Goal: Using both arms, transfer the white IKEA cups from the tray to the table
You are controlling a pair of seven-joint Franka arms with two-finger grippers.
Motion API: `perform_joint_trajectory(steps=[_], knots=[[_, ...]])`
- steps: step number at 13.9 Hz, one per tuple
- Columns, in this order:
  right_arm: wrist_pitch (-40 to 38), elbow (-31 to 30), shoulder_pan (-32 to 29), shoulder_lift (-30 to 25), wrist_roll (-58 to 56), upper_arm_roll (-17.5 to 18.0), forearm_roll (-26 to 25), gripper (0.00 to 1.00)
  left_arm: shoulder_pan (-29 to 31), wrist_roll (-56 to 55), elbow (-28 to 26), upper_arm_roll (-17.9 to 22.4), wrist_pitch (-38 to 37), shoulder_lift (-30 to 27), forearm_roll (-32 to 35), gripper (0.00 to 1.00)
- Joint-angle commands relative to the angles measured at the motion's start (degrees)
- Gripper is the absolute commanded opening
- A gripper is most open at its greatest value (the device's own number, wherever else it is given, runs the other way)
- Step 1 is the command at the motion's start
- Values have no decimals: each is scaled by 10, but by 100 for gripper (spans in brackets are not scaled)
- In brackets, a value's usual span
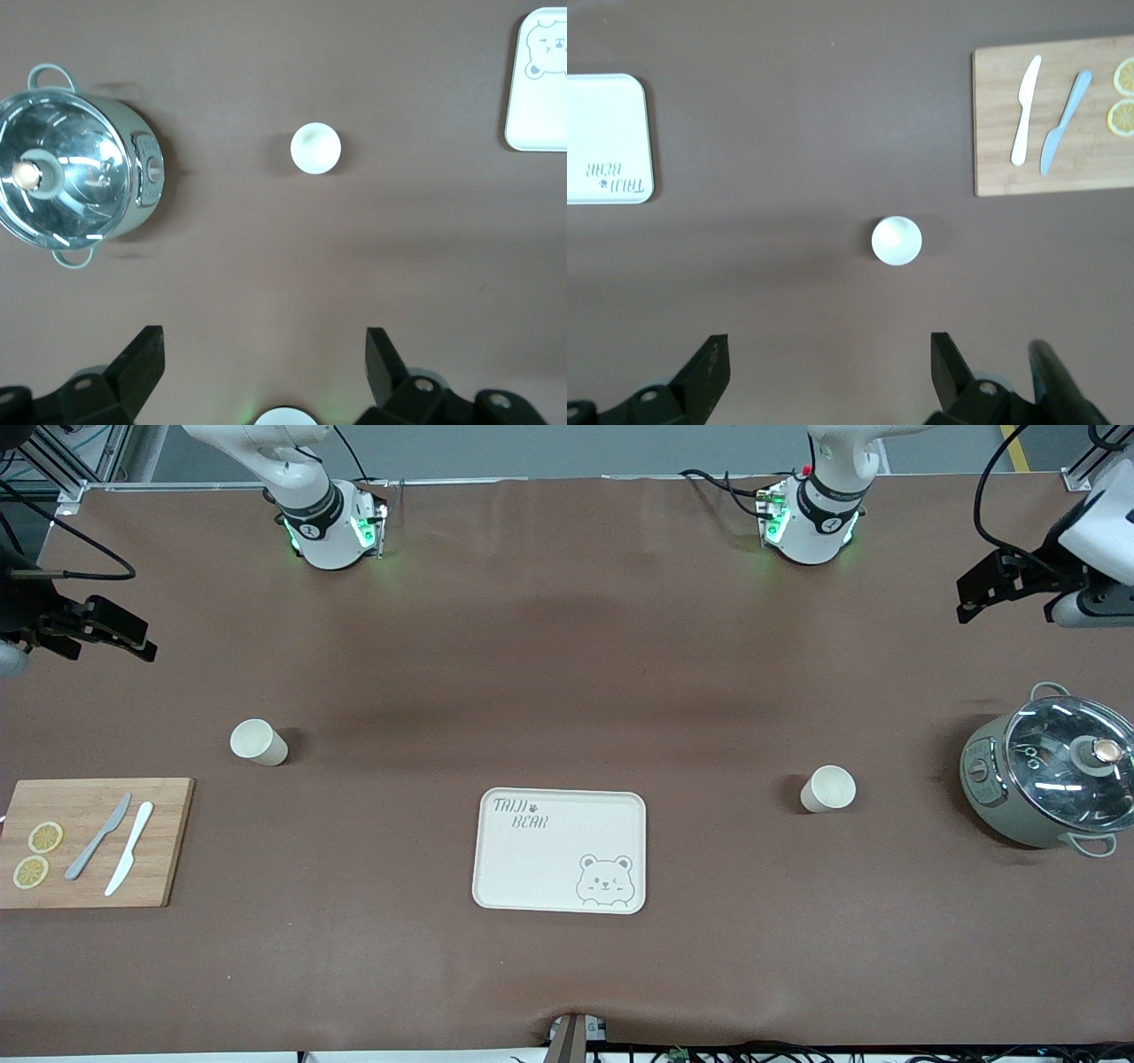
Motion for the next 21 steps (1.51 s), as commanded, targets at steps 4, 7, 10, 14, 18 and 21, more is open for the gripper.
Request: perform_joint_trajectory(steps=[4,7,10,14,18,21], knots=[[12,-8,-5,-12,-19,-6,-14,100,-70,-37,-49,63,9,-63,-11,100],[13,-7,-3,-13,-30,-4,-14,100,-71,-37,-42,63,3,-62,-10,100],[14,-6,-3,-13,-40,-4,-14,100,-69,-38,-34,63,2,-51,-10,100],[14,-5,-2,-12,-45,-3,-12,100,-67,-40,-12,64,2,-35,-10,100],[16,-6,-4,-12,-61,-3,-7,100,-66,-41,-9,67,-7,-38,-10,100],[15,-6,-2,-13,-62,-2,-7,100,-63,-41,-10,70,-12,-37,-10,100]])
